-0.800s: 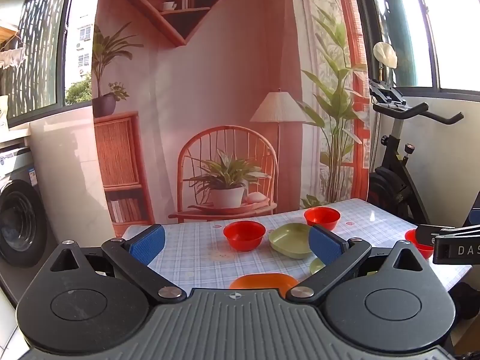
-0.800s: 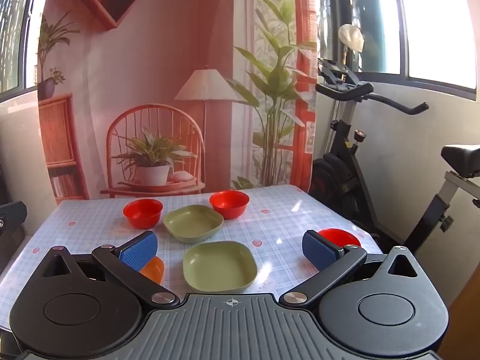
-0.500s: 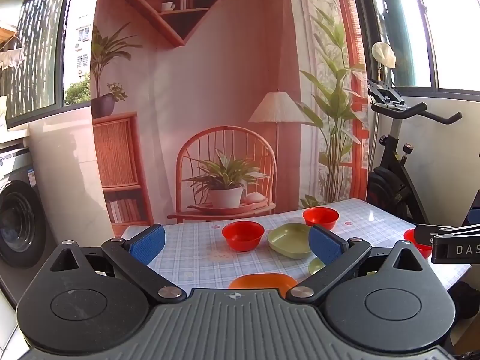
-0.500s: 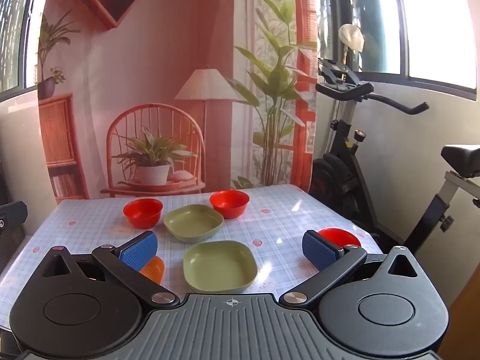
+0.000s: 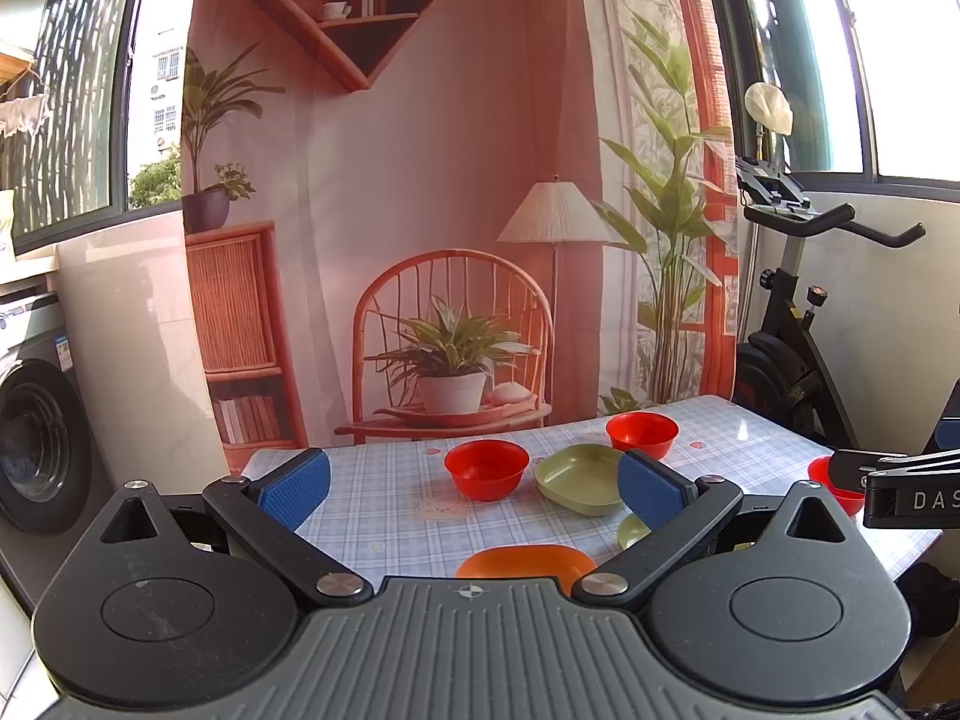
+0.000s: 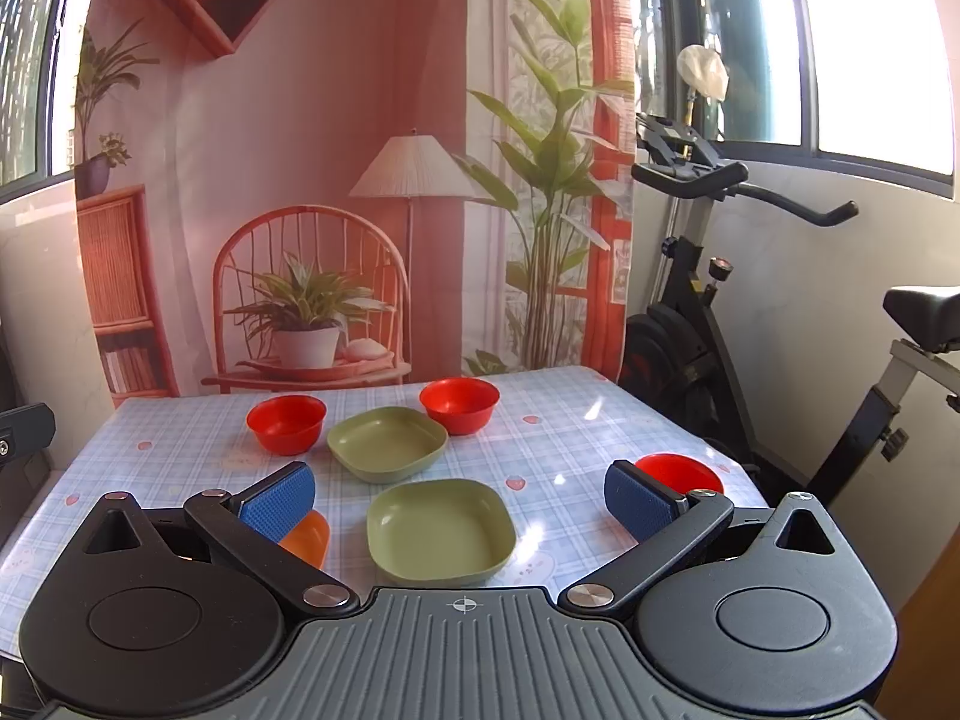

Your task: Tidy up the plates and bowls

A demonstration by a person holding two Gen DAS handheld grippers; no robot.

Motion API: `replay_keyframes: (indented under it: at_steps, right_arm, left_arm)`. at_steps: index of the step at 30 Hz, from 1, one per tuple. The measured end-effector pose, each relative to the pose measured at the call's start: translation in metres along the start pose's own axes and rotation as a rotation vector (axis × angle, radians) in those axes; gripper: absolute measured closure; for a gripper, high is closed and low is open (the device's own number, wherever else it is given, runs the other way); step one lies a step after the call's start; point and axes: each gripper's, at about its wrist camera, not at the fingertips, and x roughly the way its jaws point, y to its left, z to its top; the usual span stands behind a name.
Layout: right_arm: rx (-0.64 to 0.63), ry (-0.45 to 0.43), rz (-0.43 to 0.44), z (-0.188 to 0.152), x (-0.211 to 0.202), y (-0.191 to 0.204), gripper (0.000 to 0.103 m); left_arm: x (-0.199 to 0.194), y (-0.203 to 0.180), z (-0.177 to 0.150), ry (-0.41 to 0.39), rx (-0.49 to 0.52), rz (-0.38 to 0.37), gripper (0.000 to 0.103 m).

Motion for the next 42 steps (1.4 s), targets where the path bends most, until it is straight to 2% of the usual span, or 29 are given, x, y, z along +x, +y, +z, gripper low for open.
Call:
replay_keyframes:
  at_steps: [42]
  right_arm:
    - [0.001, 0.007, 0.0, -0.0011, 0.0033, 0.0005, 0.0]
  left_arm:
    - [0.001, 0.0, -0.0009, 0.009, 0.002, -0.005, 0.0]
